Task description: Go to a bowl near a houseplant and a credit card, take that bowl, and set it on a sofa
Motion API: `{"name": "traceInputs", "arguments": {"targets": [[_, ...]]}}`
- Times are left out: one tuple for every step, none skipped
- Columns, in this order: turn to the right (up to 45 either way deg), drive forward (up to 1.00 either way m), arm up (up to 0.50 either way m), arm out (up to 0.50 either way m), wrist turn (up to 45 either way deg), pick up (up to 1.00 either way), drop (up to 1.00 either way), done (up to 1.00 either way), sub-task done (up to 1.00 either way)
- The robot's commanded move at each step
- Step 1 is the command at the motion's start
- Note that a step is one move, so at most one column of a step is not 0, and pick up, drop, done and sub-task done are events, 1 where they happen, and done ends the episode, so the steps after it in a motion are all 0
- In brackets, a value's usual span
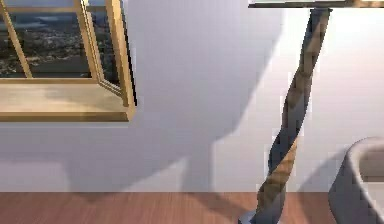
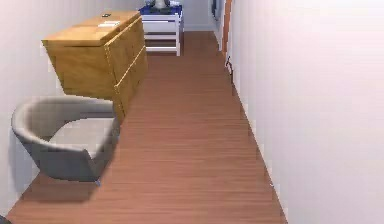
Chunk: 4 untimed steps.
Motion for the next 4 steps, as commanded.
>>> {"name": "traceInputs", "arguments": {"targets": [[45.0, 0.0, 0.0, 0.0, 0.0, 0.0, 0.0, 0.0, 0.0], [45.0, 0.0, 0.0, 0.0, 0.0, 0.0, 0.0, 0.0, 0.0], [3.0, 0.0, 0.0, 0.0, 0.0, 0.0, 0.0, 0.0, 0.0], [0.0, 1.0, 0.0, 0.0, 0.0, 0.0, 0.0, 0.0, 0.0]]}}
